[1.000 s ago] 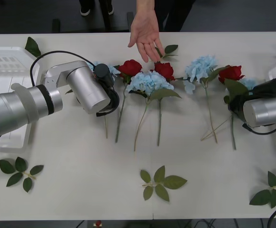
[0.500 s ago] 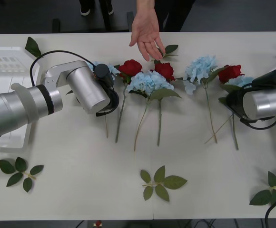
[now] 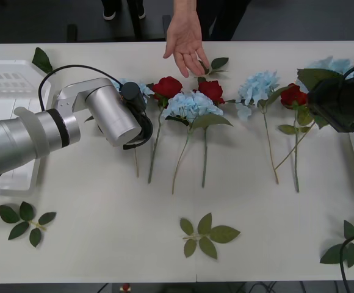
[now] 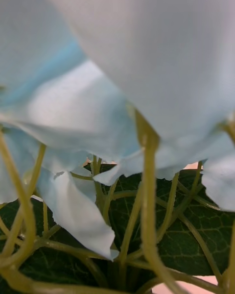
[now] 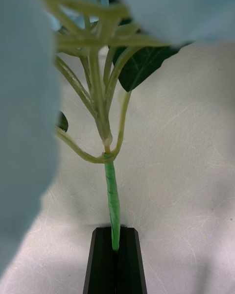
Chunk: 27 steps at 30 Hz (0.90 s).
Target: Place the red flowers into the right box and the blue flowers into the left box. If a person shows an open palm, hand one flower to the person first, then continue sorting.
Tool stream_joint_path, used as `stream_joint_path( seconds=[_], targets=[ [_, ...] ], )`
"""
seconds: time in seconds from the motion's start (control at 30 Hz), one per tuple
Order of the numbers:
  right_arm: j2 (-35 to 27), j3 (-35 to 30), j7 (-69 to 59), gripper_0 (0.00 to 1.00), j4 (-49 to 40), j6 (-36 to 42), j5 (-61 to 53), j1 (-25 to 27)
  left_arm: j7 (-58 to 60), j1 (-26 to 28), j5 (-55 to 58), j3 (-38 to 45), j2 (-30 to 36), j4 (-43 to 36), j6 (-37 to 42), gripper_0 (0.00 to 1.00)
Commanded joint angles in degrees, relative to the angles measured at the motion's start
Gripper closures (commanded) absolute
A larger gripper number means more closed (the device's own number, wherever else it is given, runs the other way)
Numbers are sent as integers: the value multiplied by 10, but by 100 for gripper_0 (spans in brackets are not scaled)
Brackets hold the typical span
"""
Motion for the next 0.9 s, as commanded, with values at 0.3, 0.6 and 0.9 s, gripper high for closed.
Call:
stream_joint_path(
  seconds=[0.3,0.6,0.9],
  targets=[
    [-16,19,168,100,-96,-210,-44,-7,-15,8,-3,-3,2,4,-5,100],
    [-16,68,231,100,-167,-372,-29,-2,-15,8,-3,-3,2,4,-8,100],
    [0,184,194,100,-150,-529,154,-18,-15,8,-2,-3,3,4,-12,100]
  ],
)
